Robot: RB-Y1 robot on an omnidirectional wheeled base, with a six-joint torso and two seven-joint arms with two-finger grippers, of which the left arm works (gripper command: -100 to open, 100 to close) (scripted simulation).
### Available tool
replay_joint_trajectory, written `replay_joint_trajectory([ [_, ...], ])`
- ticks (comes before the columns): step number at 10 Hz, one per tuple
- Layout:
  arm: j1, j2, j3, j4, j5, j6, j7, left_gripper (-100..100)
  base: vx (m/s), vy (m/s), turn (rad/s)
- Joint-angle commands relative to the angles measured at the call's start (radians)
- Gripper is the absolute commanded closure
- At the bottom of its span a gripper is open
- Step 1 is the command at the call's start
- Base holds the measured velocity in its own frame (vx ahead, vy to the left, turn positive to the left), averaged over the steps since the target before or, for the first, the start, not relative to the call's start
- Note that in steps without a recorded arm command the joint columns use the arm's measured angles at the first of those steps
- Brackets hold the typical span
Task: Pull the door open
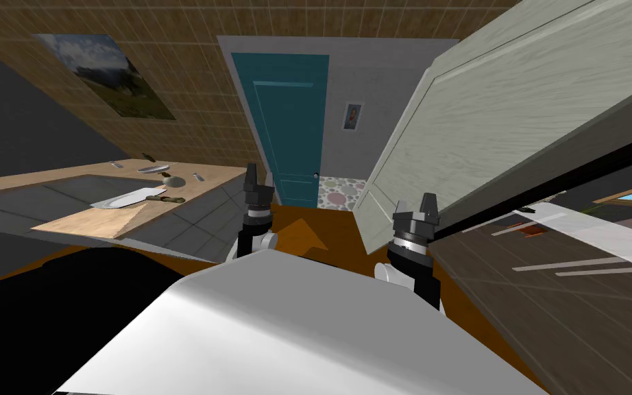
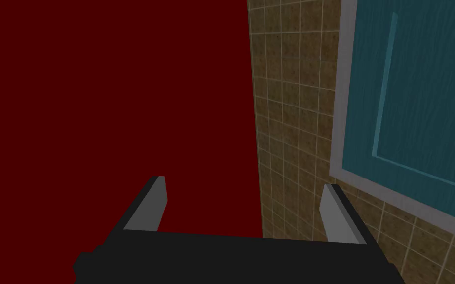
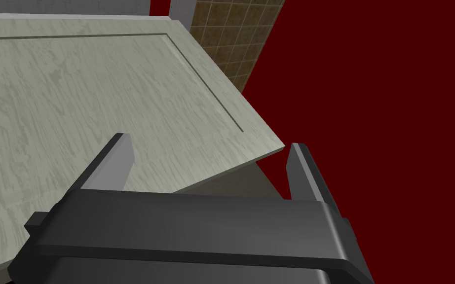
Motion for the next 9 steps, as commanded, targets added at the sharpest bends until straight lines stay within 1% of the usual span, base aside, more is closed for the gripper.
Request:
replay_joint_trajectory([
  [1,-0.007,0.009,-0.002,0.029,0.023,-0.008,0.022,-100,0.034,0.015,-0.101],
  [3,-0.018,0.021,-0.004,0.072,0.057,-0.019,0.055,-100,0.105,0.013,-0.104],
  [4,-0.025,0.028,-0.005,0.100,0.079,-0.027,0.076,-100,0.138,0.012,-0.117],
  [7,-0.037,0.040,-0.008,0.146,0.116,-0.039,0.111,-100,0.096,0.007,-0.077],
  [8,-0.046,0.048,-0.010,0.183,0.145,-0.049,0.140,-100,0.103,0.012,-0.143],
  [9,-0.051,0.052,-0.011,0.202,0.160,-0.054,0.154,-100,0.111,0.017,-0.105],
])
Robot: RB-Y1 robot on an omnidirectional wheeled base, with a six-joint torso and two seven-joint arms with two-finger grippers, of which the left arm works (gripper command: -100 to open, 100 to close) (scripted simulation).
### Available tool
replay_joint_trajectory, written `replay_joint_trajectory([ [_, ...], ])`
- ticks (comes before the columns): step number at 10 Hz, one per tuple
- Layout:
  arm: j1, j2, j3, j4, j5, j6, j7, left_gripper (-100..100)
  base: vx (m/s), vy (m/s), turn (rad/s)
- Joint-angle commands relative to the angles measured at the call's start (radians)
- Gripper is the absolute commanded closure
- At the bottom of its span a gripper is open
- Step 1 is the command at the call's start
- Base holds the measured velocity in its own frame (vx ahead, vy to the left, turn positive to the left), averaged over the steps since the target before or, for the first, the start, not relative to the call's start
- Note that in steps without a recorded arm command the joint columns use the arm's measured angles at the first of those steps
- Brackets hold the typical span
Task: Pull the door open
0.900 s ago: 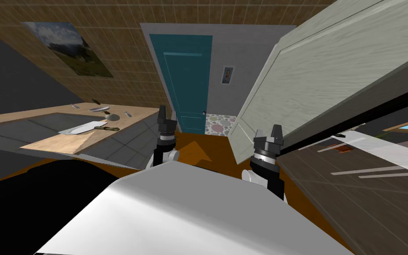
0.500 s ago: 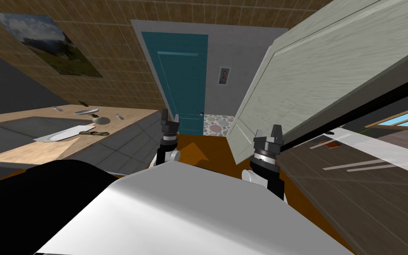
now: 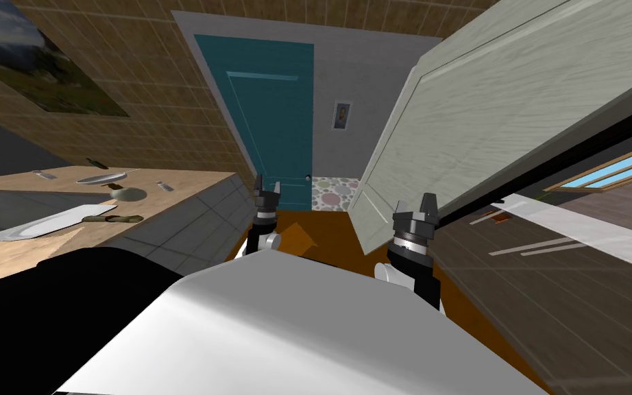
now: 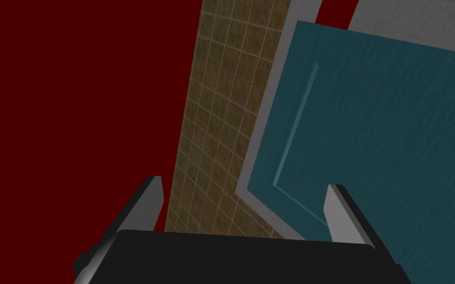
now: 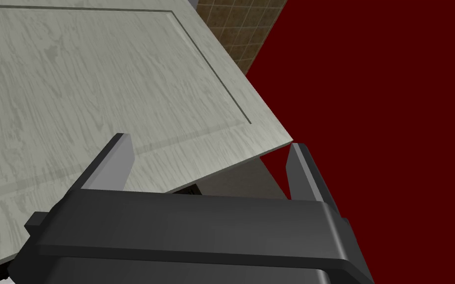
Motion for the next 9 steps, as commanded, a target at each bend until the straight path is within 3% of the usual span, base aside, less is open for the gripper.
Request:
replay_joint_trajectory([
  [1,-0.012,0.009,-0.006,0.046,0.041,-0.010,0.040,-100,0.113,0.040,-0.138],
  [9,-0.059,0.043,-0.016,0.232,0.188,-0.060,0.182,-100,0.100,0.025,-0.111],
])
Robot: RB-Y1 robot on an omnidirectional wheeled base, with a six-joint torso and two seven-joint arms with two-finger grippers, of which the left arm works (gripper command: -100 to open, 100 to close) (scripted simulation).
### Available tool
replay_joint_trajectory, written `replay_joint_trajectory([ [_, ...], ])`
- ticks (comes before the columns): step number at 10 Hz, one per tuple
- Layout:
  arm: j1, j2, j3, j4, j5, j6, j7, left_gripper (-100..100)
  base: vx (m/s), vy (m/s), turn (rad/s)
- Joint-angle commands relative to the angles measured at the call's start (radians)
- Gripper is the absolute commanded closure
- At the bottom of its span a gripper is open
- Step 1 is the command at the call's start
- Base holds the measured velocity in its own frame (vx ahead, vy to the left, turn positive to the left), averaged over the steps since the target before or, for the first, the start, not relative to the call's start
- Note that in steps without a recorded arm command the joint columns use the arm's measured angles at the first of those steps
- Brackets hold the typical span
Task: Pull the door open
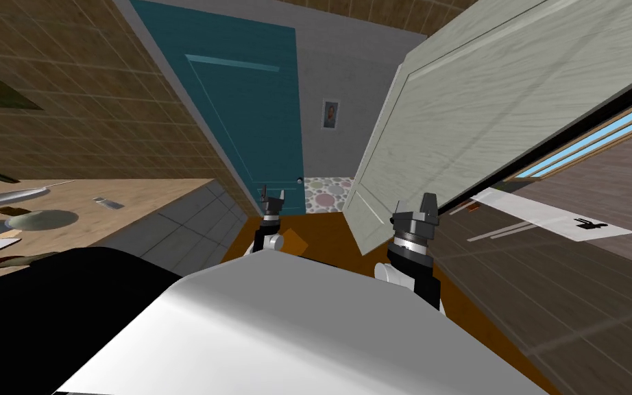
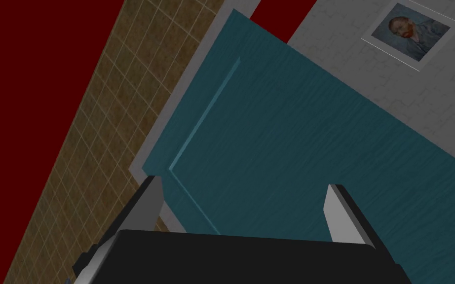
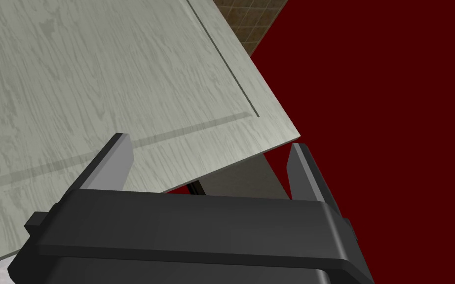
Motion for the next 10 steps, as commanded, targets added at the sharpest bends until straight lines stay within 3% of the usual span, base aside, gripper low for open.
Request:
replay_joint_trajectory([
  [1,-0.011,0.009,0.001,0.036,0.034,-0.006,0.033,-100,0.086,0.030,-0.113],
  [6,-0.044,0.030,-0.006,0.166,0.138,-0.040,0.133,-100,0.091,0.030,-0.117],
  [7,-0.044,0.030,-0.006,0.166,0.138,-0.040,0.133,-100,0.063,0.029,-0.041],
  [10,-0.065,0.042,-0.010,0.247,0.202,-0.062,0.194,-100,0.077,0.026,-0.106],
])
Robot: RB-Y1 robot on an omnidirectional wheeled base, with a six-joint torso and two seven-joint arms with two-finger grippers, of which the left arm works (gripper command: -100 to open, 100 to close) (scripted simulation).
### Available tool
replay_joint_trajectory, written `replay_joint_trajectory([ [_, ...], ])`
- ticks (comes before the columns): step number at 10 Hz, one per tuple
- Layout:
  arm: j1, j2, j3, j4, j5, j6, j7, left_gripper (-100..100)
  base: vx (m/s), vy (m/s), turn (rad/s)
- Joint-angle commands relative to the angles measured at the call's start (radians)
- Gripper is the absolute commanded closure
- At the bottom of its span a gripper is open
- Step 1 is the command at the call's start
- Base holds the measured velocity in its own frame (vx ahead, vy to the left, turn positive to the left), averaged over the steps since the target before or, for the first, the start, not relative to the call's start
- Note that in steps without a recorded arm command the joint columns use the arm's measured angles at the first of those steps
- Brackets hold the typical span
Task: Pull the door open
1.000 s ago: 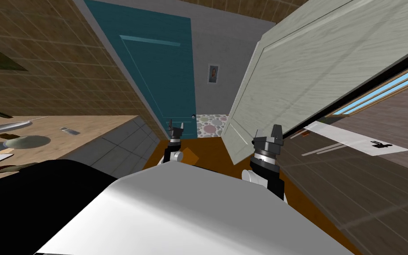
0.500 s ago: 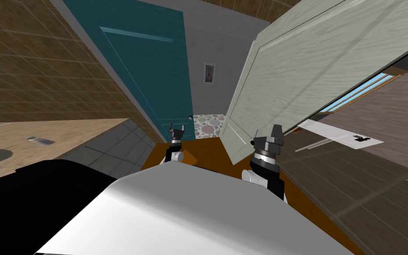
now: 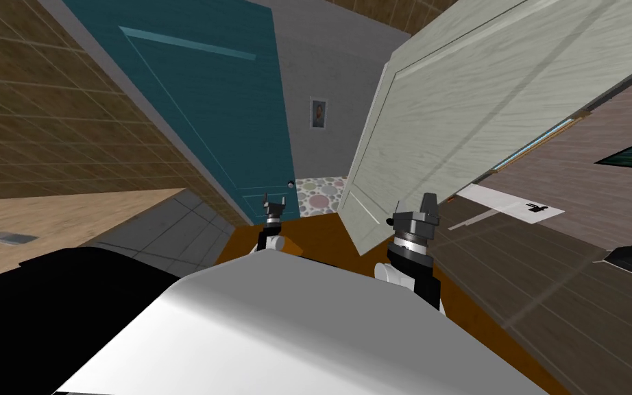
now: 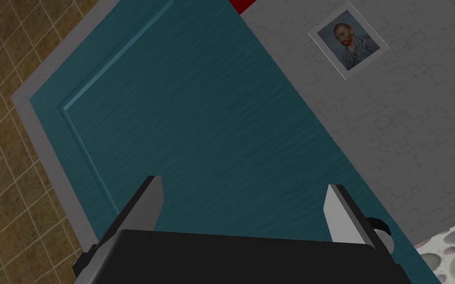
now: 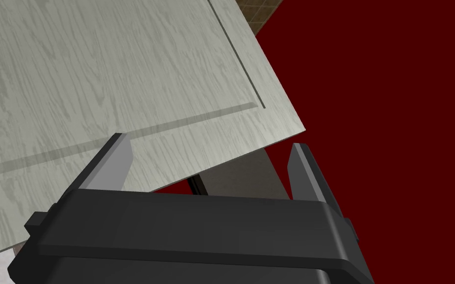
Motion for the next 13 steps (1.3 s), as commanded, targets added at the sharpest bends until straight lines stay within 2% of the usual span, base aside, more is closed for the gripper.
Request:
replay_joint_trajectory([
  [1,-0.009,0.009,-0.004,0.050,0.035,-0.019,0.039,-100,0.089,0.044,-0.128],
  [2,-0.009,0.009,-0.004,0.050,0.035,-0.019,0.039,-100,0.054,0.035,-0.040],
  [7,-0.043,0.029,-0.011,0.184,0.142,-0.055,0.143,-100,0.075,0.039,-0.114],
  [8,-0.043,0.029,-0.011,0.185,0.142,-0.055,0.143,-100,0.069,0.029,-0.041],
  [13,-0.077,0.047,-0.018,0.318,0.247,-0.091,0.244,-100,0.078,0.039,-0.112],
])
